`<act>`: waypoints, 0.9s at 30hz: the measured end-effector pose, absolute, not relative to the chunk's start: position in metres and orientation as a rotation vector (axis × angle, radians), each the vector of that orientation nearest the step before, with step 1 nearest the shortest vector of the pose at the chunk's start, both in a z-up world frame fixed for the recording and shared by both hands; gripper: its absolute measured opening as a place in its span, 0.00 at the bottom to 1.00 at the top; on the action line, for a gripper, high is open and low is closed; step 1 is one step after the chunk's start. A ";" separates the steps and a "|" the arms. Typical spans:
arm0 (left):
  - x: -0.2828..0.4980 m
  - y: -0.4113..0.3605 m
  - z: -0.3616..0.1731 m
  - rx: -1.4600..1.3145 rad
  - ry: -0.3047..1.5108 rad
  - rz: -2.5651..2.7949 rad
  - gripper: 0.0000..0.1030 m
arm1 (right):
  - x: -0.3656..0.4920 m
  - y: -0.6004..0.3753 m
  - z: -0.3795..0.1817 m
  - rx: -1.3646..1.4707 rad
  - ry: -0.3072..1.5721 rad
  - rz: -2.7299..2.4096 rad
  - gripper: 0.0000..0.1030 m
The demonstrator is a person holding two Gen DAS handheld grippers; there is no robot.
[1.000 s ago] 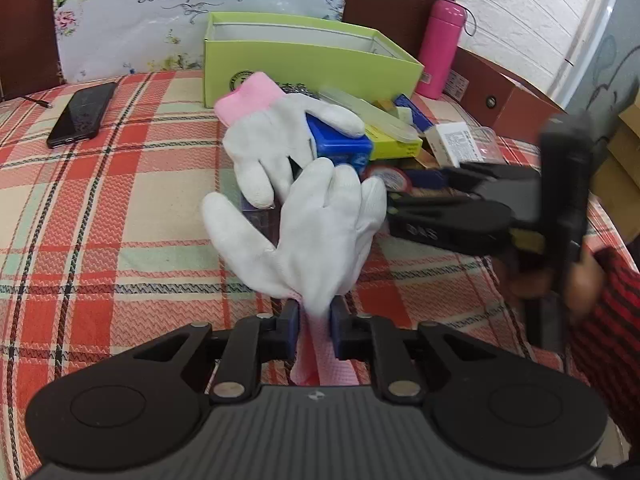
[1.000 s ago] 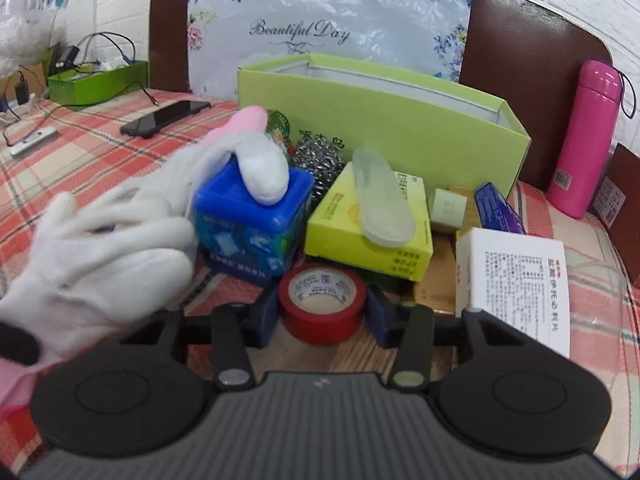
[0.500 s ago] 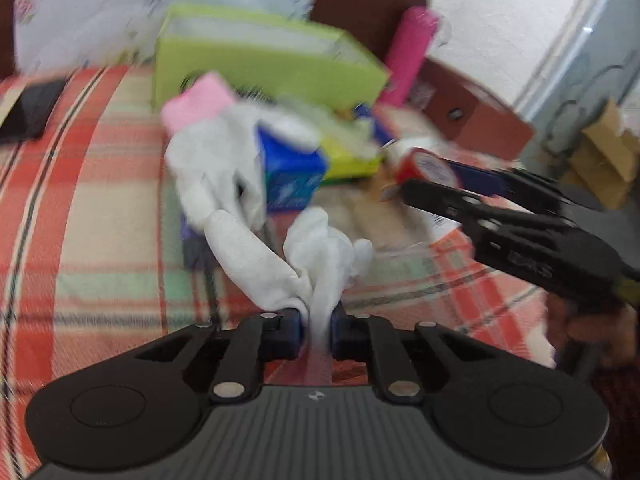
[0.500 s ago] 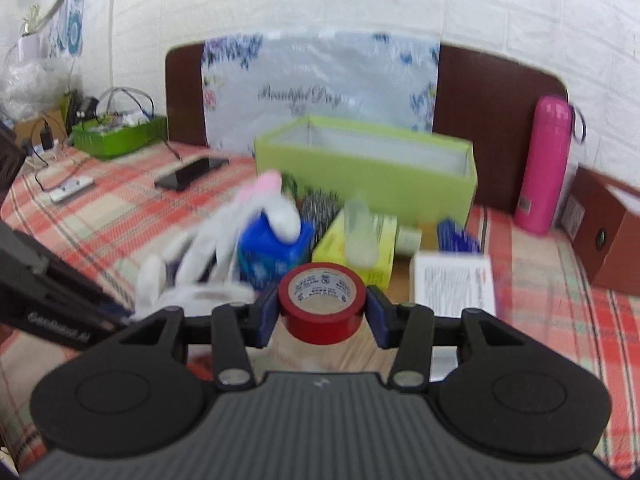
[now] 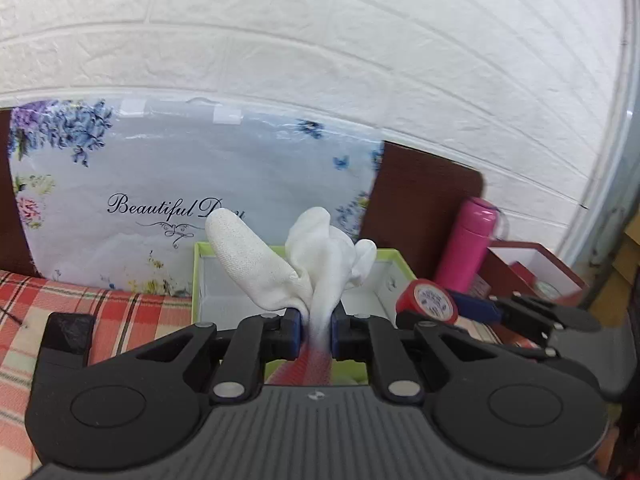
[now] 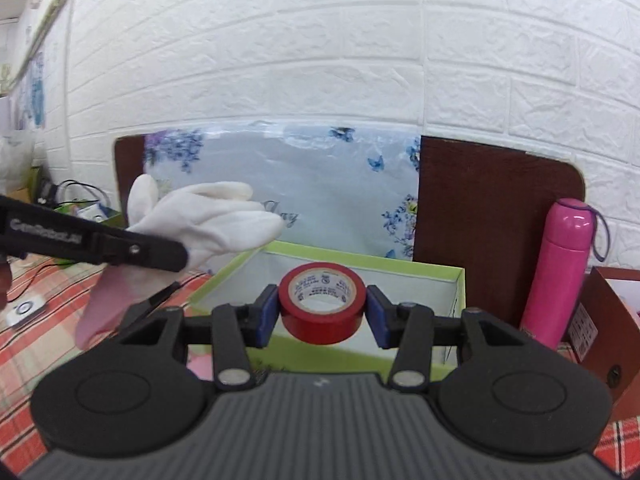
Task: Organize objects
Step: 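Carry glove and tape into the lime-green box and open both tools, then withdraw both tools from the lime-green box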
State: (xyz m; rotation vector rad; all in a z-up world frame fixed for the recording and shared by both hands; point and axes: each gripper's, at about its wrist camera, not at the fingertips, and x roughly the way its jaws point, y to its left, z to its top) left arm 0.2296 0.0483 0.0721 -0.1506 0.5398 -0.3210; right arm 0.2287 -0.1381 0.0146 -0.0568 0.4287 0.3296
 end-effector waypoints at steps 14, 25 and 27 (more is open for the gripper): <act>0.354 0.044 -0.001 -0.193 0.740 -0.273 0.39 | 0.336 -0.113 -0.065 -0.108 0.670 0.290 0.47; 0.279 0.051 0.060 -0.156 0.633 -0.196 0.68 | 0.268 -0.154 0.004 -0.045 0.439 0.174 0.96; 0.255 0.049 0.066 -0.156 0.627 -0.189 0.68 | 0.241 -0.164 0.017 -0.013 0.393 0.180 0.99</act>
